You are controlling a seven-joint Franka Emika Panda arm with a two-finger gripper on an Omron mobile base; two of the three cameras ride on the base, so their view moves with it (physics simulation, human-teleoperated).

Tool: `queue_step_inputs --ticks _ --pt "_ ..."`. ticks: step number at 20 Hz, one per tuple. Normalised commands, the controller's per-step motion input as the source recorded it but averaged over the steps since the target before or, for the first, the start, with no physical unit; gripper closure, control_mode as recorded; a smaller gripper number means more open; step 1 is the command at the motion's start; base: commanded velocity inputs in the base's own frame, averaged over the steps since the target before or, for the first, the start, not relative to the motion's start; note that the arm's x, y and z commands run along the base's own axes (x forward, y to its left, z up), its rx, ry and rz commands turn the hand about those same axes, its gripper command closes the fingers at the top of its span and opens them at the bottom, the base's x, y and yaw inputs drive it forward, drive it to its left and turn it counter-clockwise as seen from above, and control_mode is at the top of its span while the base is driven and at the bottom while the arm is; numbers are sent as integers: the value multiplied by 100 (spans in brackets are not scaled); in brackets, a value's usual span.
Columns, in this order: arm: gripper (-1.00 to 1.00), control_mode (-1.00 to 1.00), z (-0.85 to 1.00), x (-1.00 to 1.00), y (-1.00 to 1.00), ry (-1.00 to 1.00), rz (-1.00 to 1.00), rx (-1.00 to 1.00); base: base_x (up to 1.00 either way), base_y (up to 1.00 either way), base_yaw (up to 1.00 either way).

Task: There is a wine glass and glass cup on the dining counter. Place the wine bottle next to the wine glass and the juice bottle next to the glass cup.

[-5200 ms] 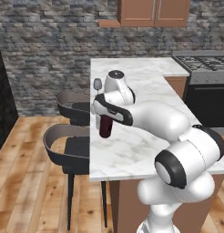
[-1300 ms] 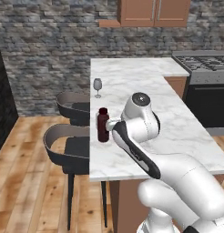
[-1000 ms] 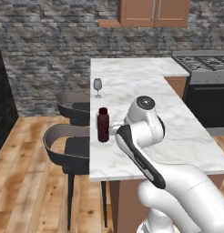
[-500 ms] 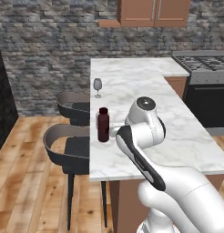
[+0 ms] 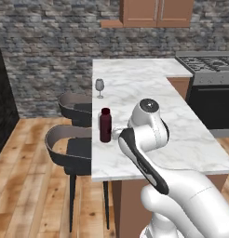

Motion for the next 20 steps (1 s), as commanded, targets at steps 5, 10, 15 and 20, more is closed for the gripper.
queue_step_inputs --ticks 5,10,15,20 --pt "-100 100 0 0 0 0 0 0 -77 -2 -2" --pt "-100 100 0 0 0 0 0 0 -67 -5 -18" --pt "-100 100 0 0 0 0 0 0 -1 5 -93" --pt "-100 100 0 0 0 0 0 0 0 5 -100"
